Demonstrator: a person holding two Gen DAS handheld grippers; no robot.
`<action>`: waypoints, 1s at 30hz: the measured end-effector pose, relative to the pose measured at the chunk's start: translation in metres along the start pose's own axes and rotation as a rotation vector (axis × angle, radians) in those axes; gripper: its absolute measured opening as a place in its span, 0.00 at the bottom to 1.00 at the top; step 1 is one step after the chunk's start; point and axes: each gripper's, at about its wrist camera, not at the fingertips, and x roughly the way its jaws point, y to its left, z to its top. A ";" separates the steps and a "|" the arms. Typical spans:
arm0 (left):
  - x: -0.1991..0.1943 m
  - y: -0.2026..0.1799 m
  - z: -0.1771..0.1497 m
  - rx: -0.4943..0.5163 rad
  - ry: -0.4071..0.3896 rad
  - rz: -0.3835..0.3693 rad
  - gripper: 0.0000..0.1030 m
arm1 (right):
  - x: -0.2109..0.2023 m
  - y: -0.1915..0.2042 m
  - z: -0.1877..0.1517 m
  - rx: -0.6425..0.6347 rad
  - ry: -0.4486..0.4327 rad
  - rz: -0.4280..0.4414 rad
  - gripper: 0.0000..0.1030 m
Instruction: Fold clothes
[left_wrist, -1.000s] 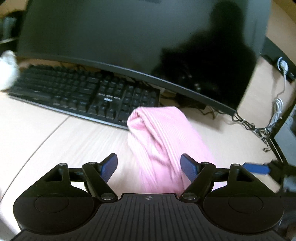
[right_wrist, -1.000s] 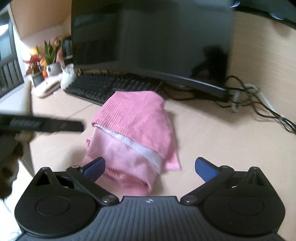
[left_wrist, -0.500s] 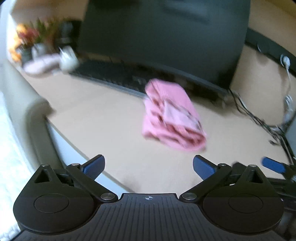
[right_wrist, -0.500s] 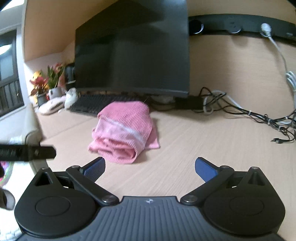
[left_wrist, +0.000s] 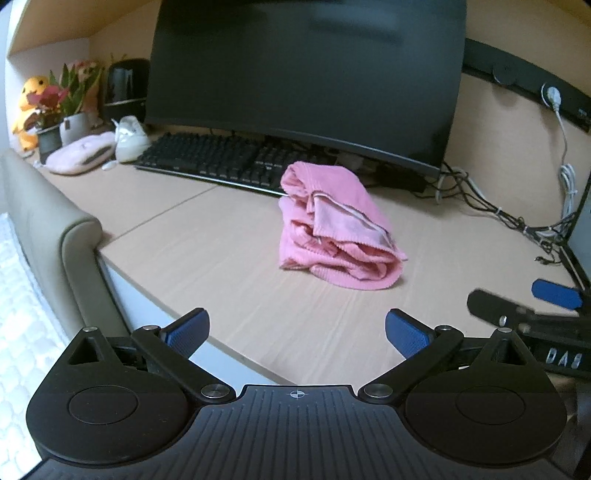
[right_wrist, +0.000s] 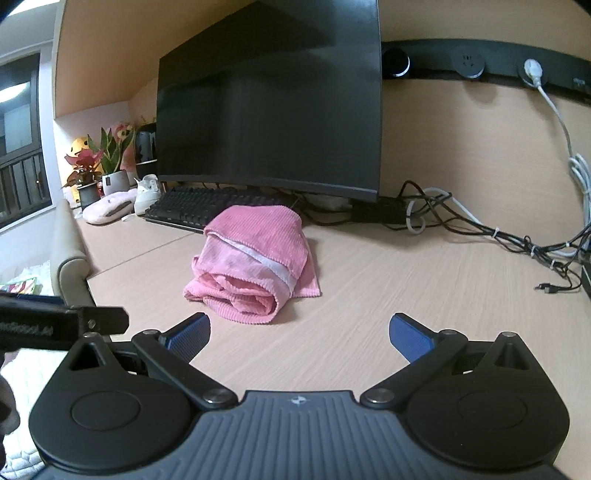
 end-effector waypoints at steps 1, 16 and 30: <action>-0.001 -0.001 0.001 0.003 -0.007 0.008 1.00 | -0.002 -0.001 0.001 0.000 -0.013 -0.004 1.00; -0.004 -0.008 -0.002 0.005 0.010 0.019 1.00 | 0.005 -0.005 -0.004 -0.005 0.019 0.041 1.00; -0.002 -0.019 -0.003 0.024 0.012 -0.001 1.00 | 0.003 -0.014 -0.006 0.015 0.026 0.023 1.00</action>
